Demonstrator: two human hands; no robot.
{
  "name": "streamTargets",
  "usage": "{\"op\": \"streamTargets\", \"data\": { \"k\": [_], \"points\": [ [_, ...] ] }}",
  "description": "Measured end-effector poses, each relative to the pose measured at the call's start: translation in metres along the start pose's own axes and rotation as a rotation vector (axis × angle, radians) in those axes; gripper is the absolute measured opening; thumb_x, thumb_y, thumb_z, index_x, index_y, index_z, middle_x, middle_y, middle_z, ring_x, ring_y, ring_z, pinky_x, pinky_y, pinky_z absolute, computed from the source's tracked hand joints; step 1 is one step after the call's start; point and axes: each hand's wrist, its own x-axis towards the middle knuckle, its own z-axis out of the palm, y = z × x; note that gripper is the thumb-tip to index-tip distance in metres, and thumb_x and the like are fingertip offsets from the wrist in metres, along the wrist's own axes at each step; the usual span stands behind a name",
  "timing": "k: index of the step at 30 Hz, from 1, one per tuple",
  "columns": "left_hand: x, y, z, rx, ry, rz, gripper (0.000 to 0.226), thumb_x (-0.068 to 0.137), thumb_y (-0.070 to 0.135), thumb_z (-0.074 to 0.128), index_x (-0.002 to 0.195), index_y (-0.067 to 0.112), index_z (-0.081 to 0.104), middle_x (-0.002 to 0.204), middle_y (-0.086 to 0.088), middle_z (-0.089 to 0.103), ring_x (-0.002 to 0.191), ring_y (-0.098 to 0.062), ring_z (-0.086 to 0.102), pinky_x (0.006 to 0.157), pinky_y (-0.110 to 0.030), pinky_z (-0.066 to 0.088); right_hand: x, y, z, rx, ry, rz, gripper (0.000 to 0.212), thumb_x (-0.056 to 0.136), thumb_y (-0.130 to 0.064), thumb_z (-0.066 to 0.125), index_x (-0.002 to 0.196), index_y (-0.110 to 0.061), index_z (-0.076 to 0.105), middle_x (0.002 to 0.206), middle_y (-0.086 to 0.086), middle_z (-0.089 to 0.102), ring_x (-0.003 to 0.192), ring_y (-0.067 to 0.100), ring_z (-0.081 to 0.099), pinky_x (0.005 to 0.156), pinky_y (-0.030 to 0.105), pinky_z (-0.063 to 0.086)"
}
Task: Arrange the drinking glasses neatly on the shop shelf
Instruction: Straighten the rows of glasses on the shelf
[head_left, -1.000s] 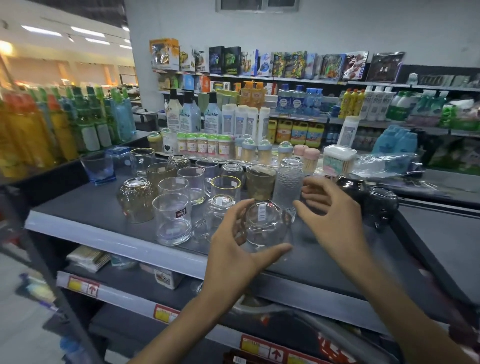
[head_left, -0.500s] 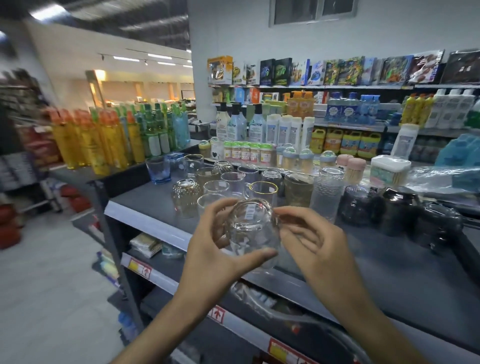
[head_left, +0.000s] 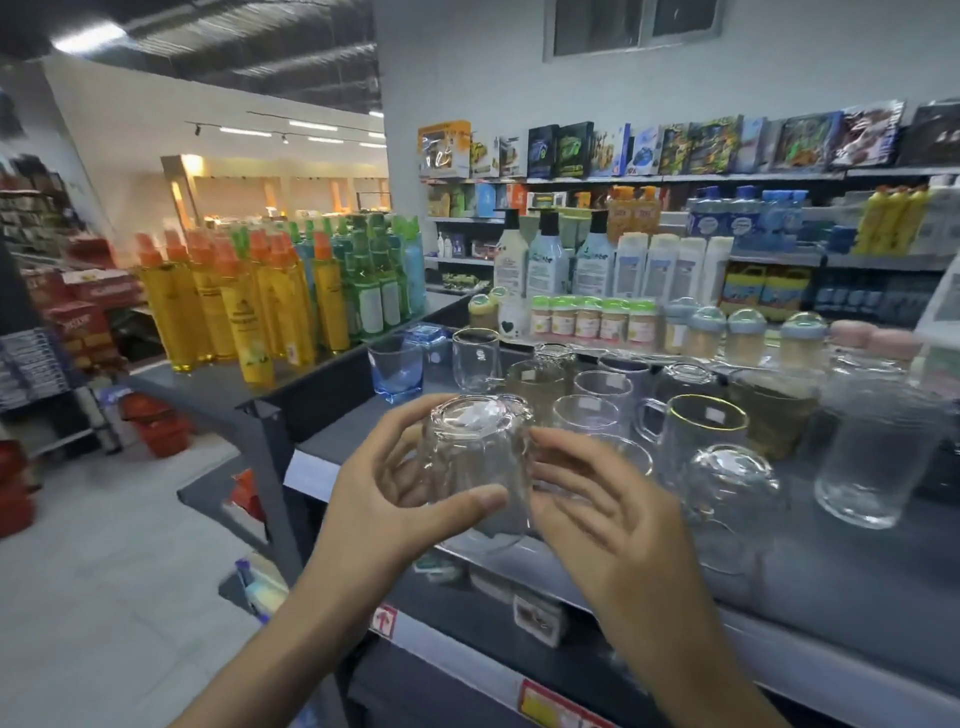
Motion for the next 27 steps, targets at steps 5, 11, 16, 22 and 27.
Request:
{"op": "streamTargets", "data": {
  "k": [5,11,16,22,27],
  "points": [
    [0.052,-0.027,-0.049,-0.110,-0.112,-0.048,0.063,0.067,0.012,0.086,0.126,0.023,0.067,0.116,0.002,0.077,0.101,-0.015,0.076,0.081,-0.021,0.058,0.027,0.010,0.059,-0.080,0.124,0.038,0.044,0.093,-0.009,0.075,0.130,-0.032,0.066,0.123,-0.013,0.071,0.121,0.007,0.064,0.102,0.030,0.054],
    [0.094,-0.040,-0.055,-0.243,-0.277,-0.096,0.077,0.060,0.038,0.088,0.130,0.021,0.060,0.119,-0.004,0.076,0.107,-0.028,0.074,0.089,-0.045,0.058,0.035,-0.005,0.075,-0.210,0.221,0.106,0.056,0.087,-0.022,0.081,0.132,-0.047,0.058,0.120,-0.026,0.068,0.118,-0.004,0.061,0.098,0.018,0.051],
    [0.108,-0.034,-0.031,-0.419,-0.492,-0.146,0.066,0.075,0.038,0.077,0.133,0.012,0.060,0.124,-0.016,0.072,0.112,-0.040,0.070,0.097,-0.056,0.054,0.028,-0.021,0.063,-0.238,0.328,0.128,0.066,0.073,-0.046,0.082,0.132,-0.056,0.053,0.122,-0.033,0.065,0.116,-0.011,0.060,0.096,0.015,0.051],
    [0.094,-0.012,0.016,-0.425,-0.645,-0.082,0.060,0.074,0.034,0.081,0.130,0.022,0.063,0.124,-0.011,0.073,0.114,-0.033,0.071,0.095,-0.045,0.058,0.000,-0.039,0.025,-0.262,0.389,0.101,0.077,0.074,-0.030,0.086,0.140,-0.046,0.049,0.125,-0.024,0.067,0.114,-0.004,0.065,0.091,0.010,0.051],
    [0.063,0.004,0.066,-0.316,-0.714,0.054,0.063,0.070,0.028,0.088,0.128,0.031,0.064,0.127,-0.001,0.071,0.113,-0.024,0.072,0.095,-0.044,0.059,-0.029,-0.047,-0.024,-0.312,0.403,0.059,0.083,0.066,-0.032,0.096,0.137,-0.044,0.054,0.123,-0.015,0.072,0.103,0.007,0.074,0.082,0.019,0.059]
  ]
}}
